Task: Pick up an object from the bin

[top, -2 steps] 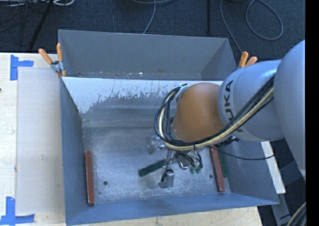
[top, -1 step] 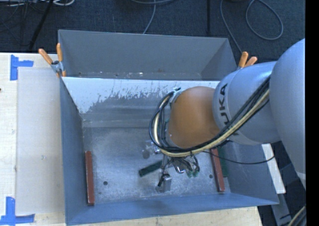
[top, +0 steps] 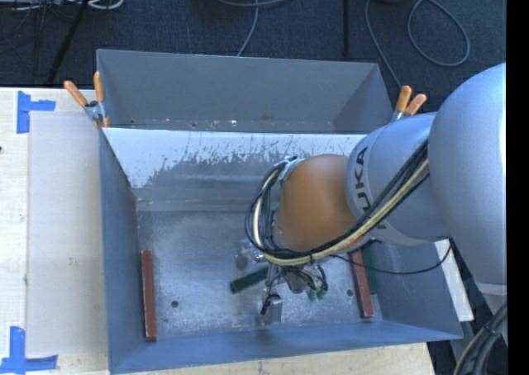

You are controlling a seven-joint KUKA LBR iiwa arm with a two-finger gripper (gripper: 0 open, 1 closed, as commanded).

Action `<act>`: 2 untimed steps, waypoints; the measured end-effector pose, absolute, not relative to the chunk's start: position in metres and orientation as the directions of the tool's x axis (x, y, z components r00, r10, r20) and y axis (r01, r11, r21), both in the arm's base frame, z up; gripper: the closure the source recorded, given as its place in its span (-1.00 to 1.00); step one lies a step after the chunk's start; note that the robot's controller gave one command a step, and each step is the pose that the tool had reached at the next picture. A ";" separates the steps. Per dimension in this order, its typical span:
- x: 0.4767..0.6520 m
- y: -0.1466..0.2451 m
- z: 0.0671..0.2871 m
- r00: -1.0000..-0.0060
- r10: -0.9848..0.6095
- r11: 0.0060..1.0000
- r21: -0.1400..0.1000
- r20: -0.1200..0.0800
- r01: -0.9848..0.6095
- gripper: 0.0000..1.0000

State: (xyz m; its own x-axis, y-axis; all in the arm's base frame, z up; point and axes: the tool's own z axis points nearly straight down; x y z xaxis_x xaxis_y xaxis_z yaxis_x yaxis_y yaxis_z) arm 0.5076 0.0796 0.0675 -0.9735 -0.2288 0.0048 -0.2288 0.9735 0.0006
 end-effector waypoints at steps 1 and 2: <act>0.507 0.080 0.067 -0.974 -0.228 0.974 0.001 0.002 -0.228 -1.00; 0.508 0.080 0.067 -0.974 -0.228 0.974 0.001 0.002 -0.228 1.00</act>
Offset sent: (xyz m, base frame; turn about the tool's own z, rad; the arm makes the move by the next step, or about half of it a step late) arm 0.0000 0.0000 0.0000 0.0000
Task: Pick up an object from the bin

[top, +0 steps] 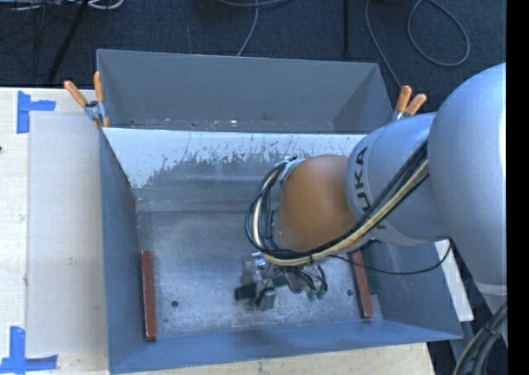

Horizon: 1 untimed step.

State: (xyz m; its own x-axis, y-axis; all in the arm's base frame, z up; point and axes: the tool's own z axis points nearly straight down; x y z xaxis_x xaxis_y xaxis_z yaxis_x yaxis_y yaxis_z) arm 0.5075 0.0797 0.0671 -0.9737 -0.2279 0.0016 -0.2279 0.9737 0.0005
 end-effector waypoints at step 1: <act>0.509 0.081 0.133 -0.974 -0.227 0.974 -0.001 -0.005 -0.227 1.00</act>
Offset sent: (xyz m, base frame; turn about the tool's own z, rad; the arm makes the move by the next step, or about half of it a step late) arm -0.0001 -0.0001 0.0629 0.0000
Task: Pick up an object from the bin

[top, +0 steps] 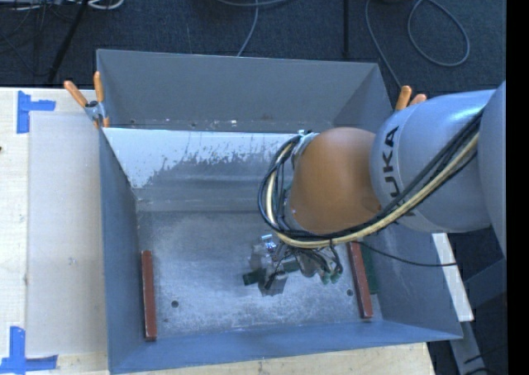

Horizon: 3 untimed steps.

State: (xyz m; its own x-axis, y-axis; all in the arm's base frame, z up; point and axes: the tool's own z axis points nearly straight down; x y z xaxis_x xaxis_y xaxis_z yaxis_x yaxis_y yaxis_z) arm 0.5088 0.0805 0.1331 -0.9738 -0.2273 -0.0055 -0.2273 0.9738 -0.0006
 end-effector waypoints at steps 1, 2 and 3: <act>0.509 0.081 0.147 -0.974 -0.227 0.974 0.000 -0.002 -0.227 1.00; 0.510 0.082 0.179 -0.974 -0.228 0.974 -0.001 -0.003 -0.228 1.00; 0.511 0.083 0.195 -0.974 -0.228 0.974 0.000 -0.002 -0.228 1.00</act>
Offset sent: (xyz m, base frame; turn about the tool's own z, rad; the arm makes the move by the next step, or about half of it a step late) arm 0.0001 0.0000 0.0139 0.0000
